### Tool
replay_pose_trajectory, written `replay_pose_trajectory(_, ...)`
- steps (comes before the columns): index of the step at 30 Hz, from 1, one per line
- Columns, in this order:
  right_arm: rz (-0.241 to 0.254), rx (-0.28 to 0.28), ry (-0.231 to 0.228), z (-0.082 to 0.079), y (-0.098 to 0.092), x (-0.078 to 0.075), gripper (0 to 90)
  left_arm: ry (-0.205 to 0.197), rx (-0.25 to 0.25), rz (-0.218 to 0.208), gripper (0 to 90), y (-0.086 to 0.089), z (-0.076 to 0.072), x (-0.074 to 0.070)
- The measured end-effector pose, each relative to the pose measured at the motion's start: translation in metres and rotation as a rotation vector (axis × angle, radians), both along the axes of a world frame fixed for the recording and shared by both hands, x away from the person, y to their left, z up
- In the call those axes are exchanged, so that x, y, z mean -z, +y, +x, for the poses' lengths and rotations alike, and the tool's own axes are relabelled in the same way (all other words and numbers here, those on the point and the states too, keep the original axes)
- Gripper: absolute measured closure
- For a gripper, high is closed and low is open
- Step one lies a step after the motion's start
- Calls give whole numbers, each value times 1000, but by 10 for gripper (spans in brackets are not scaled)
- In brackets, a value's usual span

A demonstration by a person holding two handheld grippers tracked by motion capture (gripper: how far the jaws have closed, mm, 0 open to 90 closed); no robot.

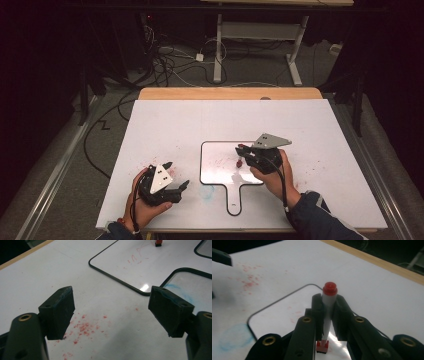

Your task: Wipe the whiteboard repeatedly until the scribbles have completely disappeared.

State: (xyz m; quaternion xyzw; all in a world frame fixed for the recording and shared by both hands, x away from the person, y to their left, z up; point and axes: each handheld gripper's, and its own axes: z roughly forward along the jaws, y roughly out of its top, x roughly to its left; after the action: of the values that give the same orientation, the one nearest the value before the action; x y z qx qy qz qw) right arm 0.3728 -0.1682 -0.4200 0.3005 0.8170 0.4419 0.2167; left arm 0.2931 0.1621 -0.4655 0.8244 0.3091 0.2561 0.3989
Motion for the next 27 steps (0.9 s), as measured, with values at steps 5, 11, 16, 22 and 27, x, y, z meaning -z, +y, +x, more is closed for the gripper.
replay_pose_trajectory(5, -46, 108, -41, 11, -27, -2, 813, 4, 4, 1, 204, -1, 0, 0)
replay_pose_trajectory(11, 10, 96, -24, 15, -29, 1, 813, 7, 7, 5, 204, -4, 1, 1)
replay_pose_trajectory(16, 59, 20, 6, 10, -8, 4, 813, 8, 10, 2, 204, -3, 1, 1)
replay_pose_trajectory(22, 67, 16, -1, 12, 0, 5, 813, 8, 10, -2, 204, -2, 0, 1)
replay_pose_trajectory(27, 6, 110, -29, 18, -11, 2, 813, 9, 12, 1, 204, -2, 0, 1)
